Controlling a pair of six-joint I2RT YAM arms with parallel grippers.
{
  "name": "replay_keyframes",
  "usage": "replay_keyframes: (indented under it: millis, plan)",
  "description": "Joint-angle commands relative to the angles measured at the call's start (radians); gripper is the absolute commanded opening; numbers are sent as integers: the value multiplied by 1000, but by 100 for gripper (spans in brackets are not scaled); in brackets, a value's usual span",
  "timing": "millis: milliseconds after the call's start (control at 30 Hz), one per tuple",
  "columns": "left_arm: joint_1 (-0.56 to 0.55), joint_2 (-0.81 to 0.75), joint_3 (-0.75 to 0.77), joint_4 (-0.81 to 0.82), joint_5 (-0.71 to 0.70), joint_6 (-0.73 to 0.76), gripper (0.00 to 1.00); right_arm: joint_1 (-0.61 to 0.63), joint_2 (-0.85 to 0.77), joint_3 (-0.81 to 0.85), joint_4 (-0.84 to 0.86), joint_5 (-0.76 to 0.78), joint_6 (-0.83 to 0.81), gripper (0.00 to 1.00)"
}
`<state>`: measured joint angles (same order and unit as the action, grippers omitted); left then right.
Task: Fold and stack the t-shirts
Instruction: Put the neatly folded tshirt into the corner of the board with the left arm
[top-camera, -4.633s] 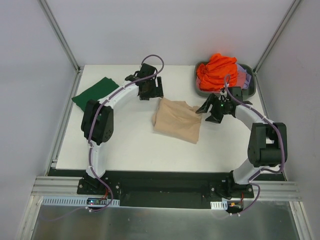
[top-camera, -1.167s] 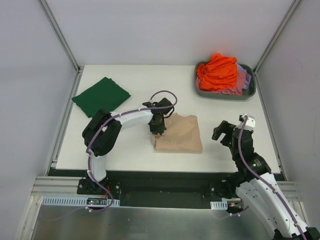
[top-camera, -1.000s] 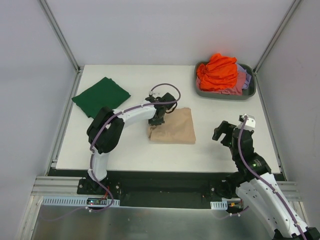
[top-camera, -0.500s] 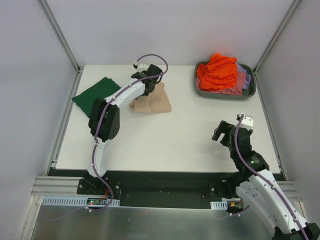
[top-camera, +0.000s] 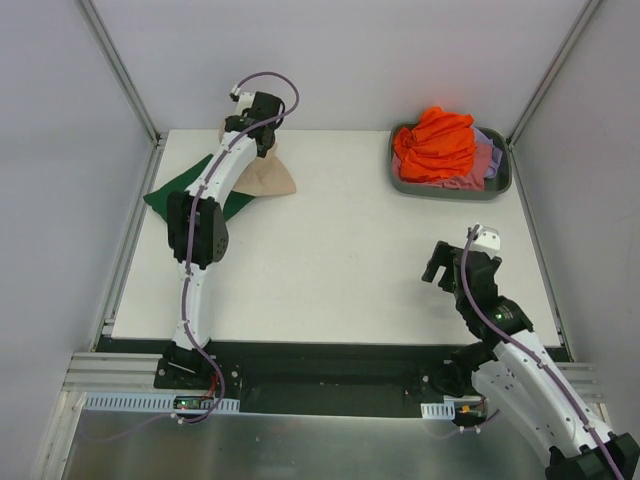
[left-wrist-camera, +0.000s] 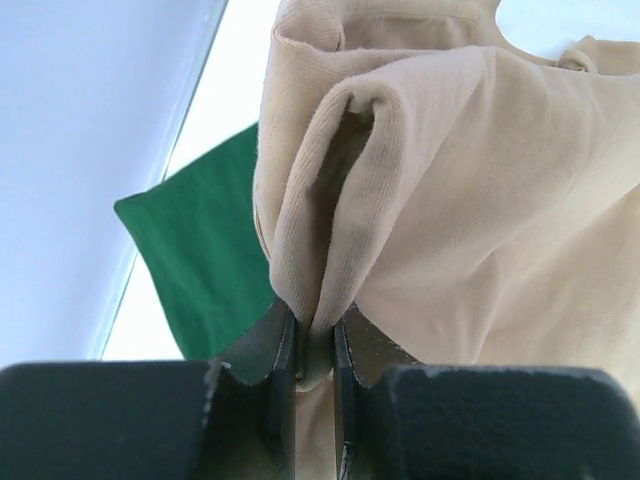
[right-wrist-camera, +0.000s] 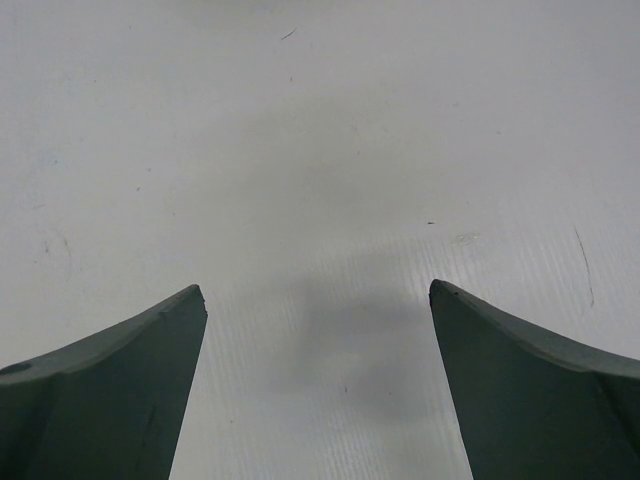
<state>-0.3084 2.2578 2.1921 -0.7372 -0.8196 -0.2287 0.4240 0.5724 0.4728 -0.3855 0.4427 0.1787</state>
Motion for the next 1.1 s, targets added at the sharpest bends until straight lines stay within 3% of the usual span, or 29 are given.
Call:
replay_keyframes:
  millis: [0,333,633,1067]
  plan:
    - [49,-32,43,2,-30,91,0,-2,18,39,40,18,-12,96]
    - [101,-50,38,-1,-55,118,0,-2,14,38,36,13,-2,96]
    - [104,-106,96,-7,5,-18,0,-2,-11,38,28,21,-2,96]
    - [140,-150,152,-8,28,-30,0,-4,-2,40,25,28,1,96]
